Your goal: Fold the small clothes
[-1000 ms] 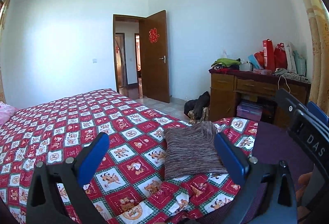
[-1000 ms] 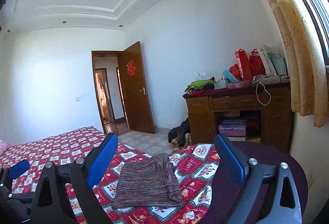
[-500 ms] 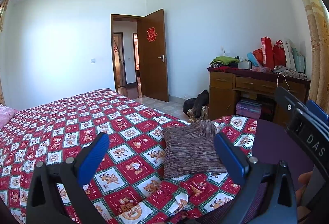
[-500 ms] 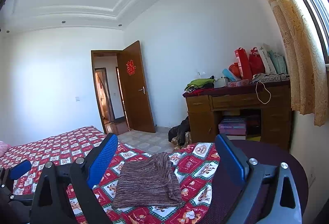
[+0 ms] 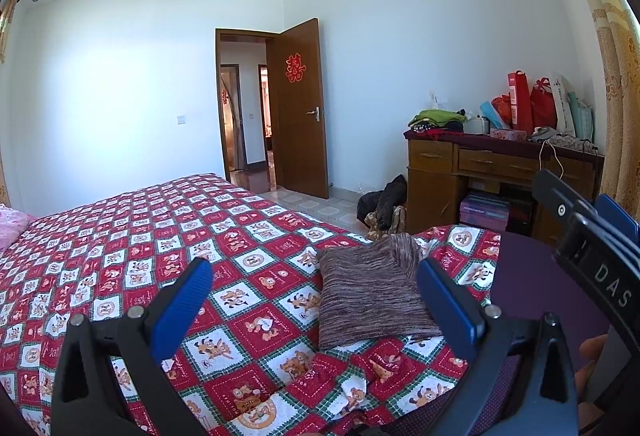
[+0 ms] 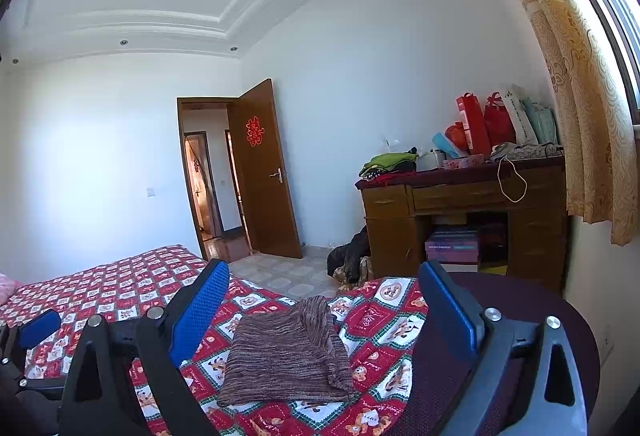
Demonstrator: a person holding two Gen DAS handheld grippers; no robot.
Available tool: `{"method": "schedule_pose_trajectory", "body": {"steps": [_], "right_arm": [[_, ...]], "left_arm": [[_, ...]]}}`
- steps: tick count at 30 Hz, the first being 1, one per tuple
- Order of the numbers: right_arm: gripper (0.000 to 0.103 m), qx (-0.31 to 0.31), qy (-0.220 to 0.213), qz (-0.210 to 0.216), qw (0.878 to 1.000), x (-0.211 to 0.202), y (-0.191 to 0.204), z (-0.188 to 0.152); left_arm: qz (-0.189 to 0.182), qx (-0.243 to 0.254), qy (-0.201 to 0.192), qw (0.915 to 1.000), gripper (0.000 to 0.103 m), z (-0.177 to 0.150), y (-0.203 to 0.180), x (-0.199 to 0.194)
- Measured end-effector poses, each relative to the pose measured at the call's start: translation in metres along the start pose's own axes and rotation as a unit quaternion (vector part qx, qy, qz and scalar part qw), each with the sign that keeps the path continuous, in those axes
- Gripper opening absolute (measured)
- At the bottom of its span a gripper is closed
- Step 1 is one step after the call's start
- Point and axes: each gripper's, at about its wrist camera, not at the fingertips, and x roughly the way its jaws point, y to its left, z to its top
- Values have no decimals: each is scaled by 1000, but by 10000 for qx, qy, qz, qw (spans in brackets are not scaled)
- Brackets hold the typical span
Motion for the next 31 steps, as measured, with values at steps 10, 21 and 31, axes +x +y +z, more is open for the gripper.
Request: {"method": "schedule_pose_trajectory", "body": {"steps": [10, 21, 31], "right_arm": [[96, 4, 12, 10, 10000, -2, 2, -1], [96, -12, -42, -5, 10000, -4, 3, 2], [97, -3, 11, 18, 10000, -2, 2, 2]], "left_arm": [[56, 11, 11, 10000, 103, 1, 5, 0], [-15, 172, 56, 9998, 103, 0, 0, 1], [-106, 82, 252, 9996, 103, -5, 7, 8]]}}
